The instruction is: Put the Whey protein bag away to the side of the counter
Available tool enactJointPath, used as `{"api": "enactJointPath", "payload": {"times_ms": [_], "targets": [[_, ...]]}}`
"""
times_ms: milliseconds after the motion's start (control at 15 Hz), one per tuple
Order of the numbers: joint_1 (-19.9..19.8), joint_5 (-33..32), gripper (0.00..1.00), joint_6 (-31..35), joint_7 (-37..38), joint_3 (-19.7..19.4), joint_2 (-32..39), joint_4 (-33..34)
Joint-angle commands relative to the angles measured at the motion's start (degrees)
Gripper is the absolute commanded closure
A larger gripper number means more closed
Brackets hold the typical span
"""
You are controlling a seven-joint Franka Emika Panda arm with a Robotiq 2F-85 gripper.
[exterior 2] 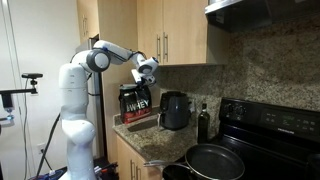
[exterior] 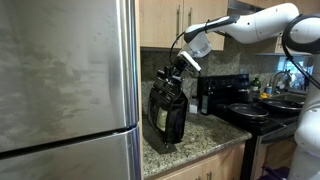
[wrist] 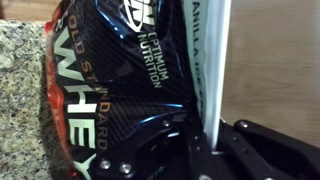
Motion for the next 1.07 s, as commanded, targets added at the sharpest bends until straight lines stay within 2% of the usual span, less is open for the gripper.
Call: {"api": "enactJointPath", "payload": {"times_ms": [0,400,800,867,1000], "targets": [[0.3,-1.7,1.0,0.9,1.2,-0.5,0.6,-0.1],[1.7,-5.2,1.0,10.0,1.5,0.1,12.4,10.9],[7.3,-18.2,1.0,17.7,4.7,1.6,24.3,27.4],[5.6,-17.1,1.0,16.1,3.0,1.7,21.2,19.0],[6.1,-18.0,0.99,16.6,3.6,1.8,22.9,20.0]]}}
